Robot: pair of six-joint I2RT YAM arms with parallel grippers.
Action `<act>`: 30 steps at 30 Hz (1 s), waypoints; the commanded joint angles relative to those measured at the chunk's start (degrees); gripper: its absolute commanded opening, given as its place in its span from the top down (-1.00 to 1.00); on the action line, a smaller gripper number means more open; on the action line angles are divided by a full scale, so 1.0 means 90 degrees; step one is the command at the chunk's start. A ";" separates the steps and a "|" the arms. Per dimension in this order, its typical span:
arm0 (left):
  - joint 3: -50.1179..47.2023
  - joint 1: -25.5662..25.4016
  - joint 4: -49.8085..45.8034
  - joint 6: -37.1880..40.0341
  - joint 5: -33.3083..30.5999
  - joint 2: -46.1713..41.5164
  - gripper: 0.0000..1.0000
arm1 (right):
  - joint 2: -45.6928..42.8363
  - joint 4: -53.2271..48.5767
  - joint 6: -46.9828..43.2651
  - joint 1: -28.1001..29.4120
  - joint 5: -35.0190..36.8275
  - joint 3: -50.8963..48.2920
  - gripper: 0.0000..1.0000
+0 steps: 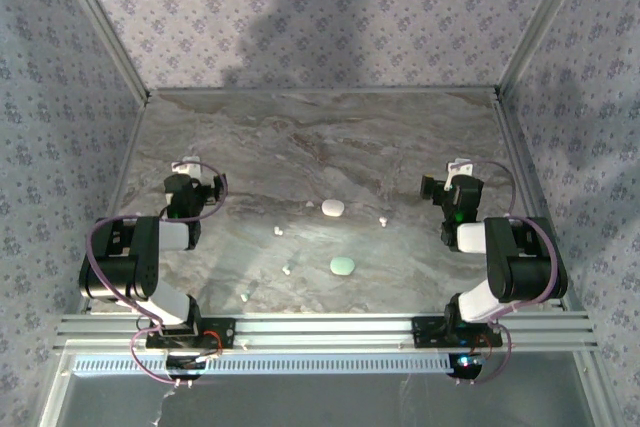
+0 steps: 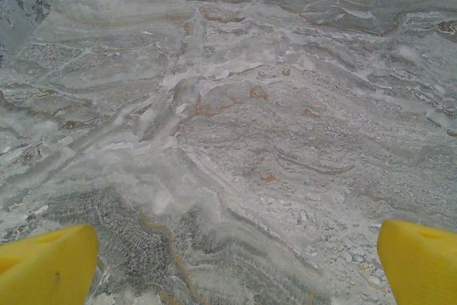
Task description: Insert the wireless bluetooth earbuds into the charging case
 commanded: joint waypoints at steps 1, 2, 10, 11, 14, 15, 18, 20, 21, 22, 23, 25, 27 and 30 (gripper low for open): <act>0.0151 0.0055 0.0065 0.0086 0.0118 0.0048 -0.99 | 0.0023 0.0102 -0.0089 0.0001 -0.0025 0.0122 -1.00; 0.0151 0.0048 0.0065 0.0078 0.0116 0.0048 -1.00 | 0.0023 0.0102 -0.0089 0.0003 -0.0025 0.0122 -1.00; 0.0143 0.0056 0.0072 0.0094 0.0118 0.0048 -0.99 | 0.0023 0.0102 -0.0079 -0.0001 -0.0037 0.0114 -1.00; 0.0136 0.0056 0.0087 0.0088 0.0118 0.0048 -0.99 | 0.0023 0.0102 -0.0079 -0.0009 -0.0035 0.0119 -1.00; 0.0181 0.0048 -0.0311 0.0066 0.0029 -0.0361 -0.99 | 0.0016 0.0119 -0.0079 -0.0008 -0.0034 0.0101 -1.00; 0.0163 0.0028 -0.0459 0.0001 -0.0140 -0.0577 -0.99 | -0.0001 0.0148 -0.0088 0.0001 -0.0016 0.0088 -1.00; 0.0028 -0.0039 -0.0706 -0.0070 -0.0493 -0.1120 -0.99 | -0.0420 -0.0712 -0.0143 0.0141 0.0327 0.0397 -1.00; 0.0083 -0.0158 -0.1108 -0.0072 -0.0808 -0.1589 -1.00 | -0.0748 -0.1259 -0.0292 0.0276 0.0436 0.0598 -1.00; 0.0184 -0.0235 -0.1465 -0.0058 -0.0908 -0.1876 -0.99 | -0.0908 -0.1406 -0.0371 0.0377 0.0529 0.0644 -1.00; 0.0283 -0.0296 -0.1779 -0.0024 -0.0970 -0.2170 -0.99 | -0.1068 -0.1493 -0.0467 0.0456 0.0581 0.0646 -1.00; 0.0341 -0.0366 -0.1960 0.0006 -0.1003 -0.2408 -0.99 | -0.1257 -0.1560 -0.0515 0.0545 0.0648 0.0641 -1.00; 0.0431 -0.0504 -0.2288 -0.0072 -0.1023 -0.2960 -0.99 | -0.1771 -0.1833 -0.0493 0.0740 0.0724 0.0657 -1.00; 0.0478 -0.0603 -0.2477 -0.0443 -0.0937 -0.3468 -1.00 | -0.2298 -0.2281 -0.0199 0.0890 0.0802 0.0768 -1.00; 0.0521 -0.0648 -0.2751 -0.1566 -0.0538 -0.4199 -0.99 | -0.3103 -0.3259 0.0376 0.1066 0.0820 0.1052 -1.00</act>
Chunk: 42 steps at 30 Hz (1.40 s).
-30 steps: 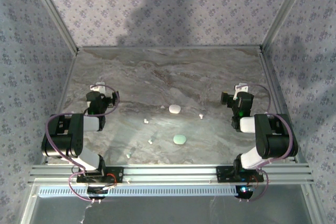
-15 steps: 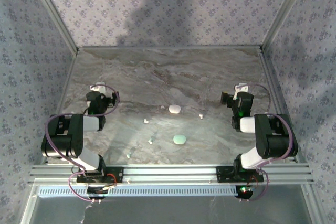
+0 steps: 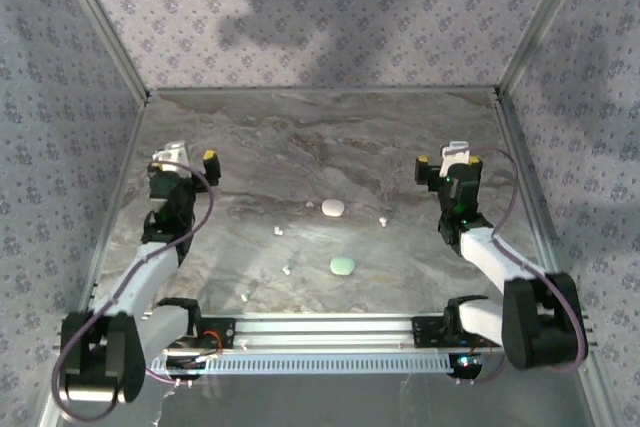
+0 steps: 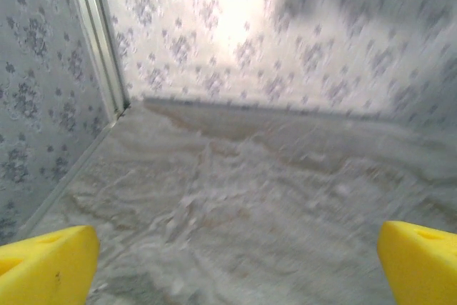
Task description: Insert the wireless bluetooth earbuds into the charging case
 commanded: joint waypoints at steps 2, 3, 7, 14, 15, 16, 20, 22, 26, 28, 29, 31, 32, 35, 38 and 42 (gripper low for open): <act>0.0286 -0.0091 -0.0746 -0.1523 0.0625 -0.0801 -1.00 | -0.1029 -0.1786 0.0843 0.0183 0.0151 0.0578 -1.00; 0.0393 -0.0138 -0.0968 -0.1827 0.0799 -0.0950 -1.00 | -0.1278 -0.2194 0.1008 0.0221 0.0069 0.0707 -1.00; 0.0640 -0.0425 -0.1684 -0.2559 0.1273 -0.1434 -1.00 | -0.2072 -0.3994 0.1783 0.0243 -0.0496 0.1323 -1.00; 0.0746 -0.0891 -0.2757 -0.2300 0.2411 -0.1918 -1.00 | -0.2525 -0.5910 0.2650 0.0108 -0.1496 0.1792 -1.00; 0.0635 -0.0961 -0.2761 -0.2106 0.2546 -0.1994 -0.99 | -0.2520 -0.5976 0.2624 0.0019 -0.1891 0.1757 -1.00; 0.0470 -0.1025 -0.2664 -0.1980 0.2643 -0.2088 -1.00 | -0.2487 -0.5948 0.2663 -0.0110 -0.2118 0.1736 -1.00; 0.0207 -0.1069 -0.2641 -0.2146 0.2260 -0.2285 -1.00 | -0.2121 -0.6013 0.2945 -0.0520 -0.3350 0.1633 -1.00; 0.0080 -0.1072 -0.2813 -0.2532 0.1678 -0.2326 -0.99 | -0.1886 -0.5764 0.2906 -0.0567 -0.4043 0.1508 -1.00; -0.0287 -0.1068 -0.2478 -0.2937 0.1395 -0.2344 -0.99 | -0.1461 -0.5431 0.2823 -0.0144 -0.4087 0.1298 -1.00; -0.0308 -0.1065 -0.2458 -0.3115 0.1249 -0.2185 -0.99 | -0.1231 -0.5354 0.2728 0.0192 -0.3915 0.1319 -0.99; -0.0289 -0.1059 -0.2474 -0.3225 0.1147 -0.2042 -0.99 | -0.1030 -0.5348 0.2668 0.0422 -0.3775 0.1379 -0.98; -0.0331 -0.1065 -0.2176 -0.3299 0.1170 -0.1684 -1.00 | -0.0662 -0.5326 0.2552 0.0749 -0.3624 0.1520 -0.95; -0.0393 -0.1068 -0.1970 -0.3390 0.1203 -0.1486 -0.99 | -0.0416 -0.5312 0.2461 0.0973 -0.3556 0.1628 -0.94; -0.0646 -0.1079 -0.1037 -0.3484 0.1480 -0.0794 -1.00 | 0.0248 -0.5299 0.2180 0.1502 -0.3315 0.1966 -0.93; -0.0316 -0.1084 -0.1230 -0.3395 0.1720 -0.0133 -0.99 | 0.0938 -0.5354 0.1987 0.1862 -0.3252 0.2376 -0.91; -0.0208 -0.1088 -0.1361 -0.3307 0.1912 0.0113 -0.99 | 0.1881 -0.5596 0.1740 0.2209 -0.3195 0.3116 -0.89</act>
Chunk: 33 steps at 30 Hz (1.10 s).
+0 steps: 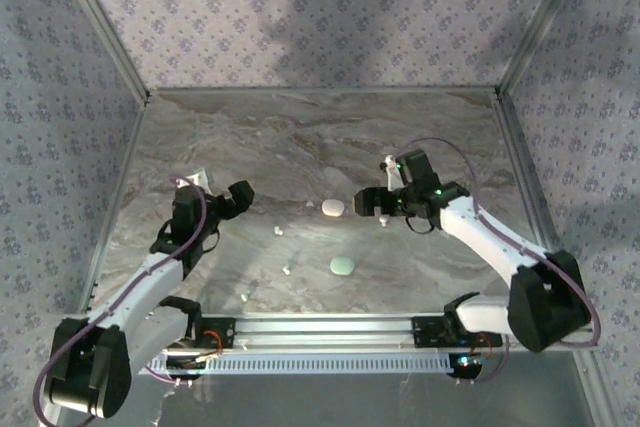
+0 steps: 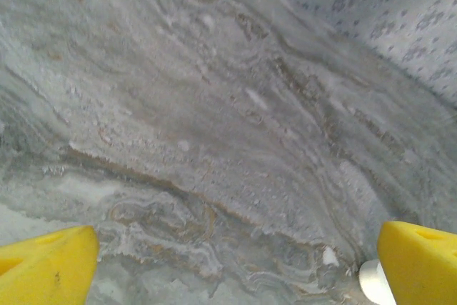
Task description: Insert the wireless bluetooth earbuds into the charging case
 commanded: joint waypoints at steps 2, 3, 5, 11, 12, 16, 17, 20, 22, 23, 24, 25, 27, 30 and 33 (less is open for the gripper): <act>0.0318 -0.0024 0.0177 0.0079 0.0266 0.0050 -1.00 | 0.0926 -0.0269 -0.0465 0.0339 0.0180 0.0943 -0.89; 0.0333 -0.0029 0.0122 0.0111 0.0232 0.0041 -1.00 | 0.1141 -0.0322 -0.0500 0.0384 0.0161 0.1136 -0.89; 0.0334 -0.0030 0.0077 0.0138 0.0164 0.0041 -1.00 | 0.1450 -0.0397 -0.0537 0.0432 0.0122 0.1447 -0.89; 0.0304 -0.0025 0.0125 0.0099 0.0186 0.0041 -1.00 | 0.2585 -0.0454 -0.0589 0.0586 -0.0095 0.2420 -0.89; 0.0304 -0.0030 0.0106 0.0091 0.0203 0.0045 -1.00 | 0.2775 -0.0458 -0.0589 0.0623 -0.0159 0.2562 -0.89; 0.0331 -0.0030 0.0020 0.0067 0.0139 0.0058 -0.99 | 0.3486 -0.0582 -0.0550 0.0815 -0.0258 0.3072 -0.87; 0.0335 -0.0026 -0.0014 0.0058 0.0128 0.0062 -0.99 | 0.3616 -0.0614 -0.0549 0.0865 -0.0250 0.3169 -0.86; 0.0343 -0.0039 -0.0031 0.0029 0.0142 0.0056 -1.00 | 0.3931 -0.0725 -0.0549 0.1041 -0.0257 0.3401 -0.85; 0.0361 -0.0039 -0.0059 0.0020 0.0138 0.0040 -1.00 | 0.4079 -0.0844 -0.0549 0.1128 -0.0233 0.3491 -0.84; 0.0370 -0.0039 -0.0086 0.0022 0.0124 0.0040 -0.99 | 0.4121 -0.0882 -0.0552 0.1164 -0.0222 0.3509 -0.84; 0.0391 -0.0039 -0.0116 0.0028 0.0095 0.0049 -1.00 | 0.4145 -0.0912 -0.0550 0.1191 -0.0211 0.3500 -0.83; 0.0401 -0.0039 -0.0155 0.0028 0.0071 0.0060 -0.99 | 0.4157 -0.0938 -0.0545 0.1212 -0.0196 0.3493 -0.82; 0.0421 -0.0039 -0.0168 0.0024 0.0069 0.0079 -0.99 | 0.4142 -0.0962 -0.0495 0.1243 -0.0165 0.3423 -0.81; 0.0435 -0.0048 -0.0171 0.0014 0.0091 0.0098 -1.00 | 0.4064 -0.0962 -0.0406 0.1273 -0.0167 0.3275 -0.78; 0.0441 -0.0049 -0.0210 0.0021 0.0020 0.0099 -1.00 | 0.3941 -0.0940 -0.0340 0.1301 -0.0178 0.3107 -0.76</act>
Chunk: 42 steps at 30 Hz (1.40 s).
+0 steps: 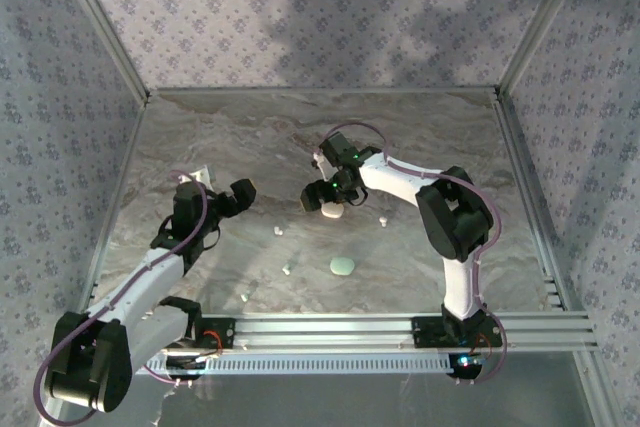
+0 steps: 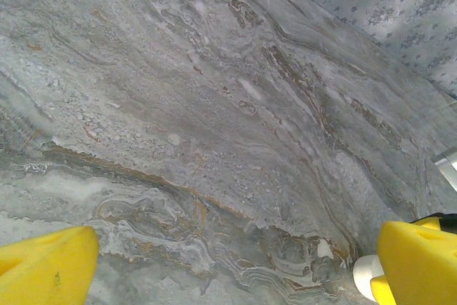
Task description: Insert the wireless bluetooth earbuds into the charging case
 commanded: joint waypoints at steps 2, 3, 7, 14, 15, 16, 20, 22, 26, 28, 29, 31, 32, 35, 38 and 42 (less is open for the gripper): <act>0.0239 -0.0054 -0.0149 -0.0023 -0.0218 -0.0010 -1.00 | -0.0212 -0.0223 0.0182 0.0082 -0.0053 -0.0255 -0.74; 0.0239 -0.0052 -0.0164 -0.0025 -0.0230 -0.0010 -0.99 | -0.0272 -0.0215 0.0211 0.0089 -0.0069 -0.0319 -0.72; 0.0258 -0.0078 -0.0164 -0.0059 -0.0273 0.0038 -0.99 | -0.0537 -0.0154 0.0313 0.0151 -0.0067 -0.0582 -0.69; 0.0607 -0.0313 -0.0630 -0.0377 -0.1005 0.0328 -0.99 | -0.1031 -0.0092 0.0510 0.0241 0.0060 -0.0995 -0.67; 0.0613 -0.0390 -0.0622 -0.0466 -0.1168 0.0358 -0.99 | -0.1085 -0.0111 0.0535 0.0254 0.0169 -0.1025 -0.66; 0.0585 -0.0469 -0.0520 -0.0521 -0.1274 0.0362 -0.99 | -0.1139 -0.0178 0.0555 0.0277 0.0403 -0.1048 -0.65; 0.0194 -0.0659 0.0245 -0.0554 -0.1163 0.0227 -0.99 | -0.1290 -0.0246 0.0497 0.0435 0.1230 -0.1070 -0.63; 0.0191 -0.0732 0.0208 -0.0299 -0.1231 0.0135 -0.99 | -0.1272 -0.0407 0.0506 0.0566 0.1730 -0.0946 -0.59; 0.0455 -0.0723 -0.0462 -0.0036 -0.1152 0.0054 -0.99 | -0.1139 -0.0742 0.0653 0.0827 0.2439 -0.0694 -0.55; 0.0475 -0.0723 -0.0468 0.0006 -0.0851 0.0020 -1.00 | -0.1017 -0.0802 0.0697 0.0906 0.2548 -0.0590 -0.54; 0.0457 -0.0723 -0.0411 0.0039 -0.0742 0.0019 -1.00 | -0.0953 -0.0830 0.0720 0.0924 0.2549 -0.0541 -0.53; 0.0474 -0.0723 -0.0436 0.0111 -0.0660 0.0036 -0.99 | -0.0801 -0.0877 0.0771 0.0952 0.2543 -0.0441 -0.51; 0.0492 -0.0723 -0.0474 0.0119 -0.0675 0.0046 -0.99 | -0.0738 -0.0878 0.0780 0.0962 0.2524 -0.0408 -0.49; 0.0518 -0.0723 -0.0499 0.0141 -0.0648 0.0087 -0.99 | -0.0629 -0.0855 0.0800 0.0983 0.2445 -0.0348 -0.48; 0.0474 -0.0723 -0.0416 0.0181 -0.0563 0.0054 -1.00 | -0.0525 -0.0810 0.0808 0.0990 0.2347 -0.0309 -0.48; 0.0498 -0.0723 -0.0451 0.0231 -0.0563 0.0034 -1.00 | -0.0405 -0.0819 0.0873 0.0943 0.2315 -0.0277 -0.41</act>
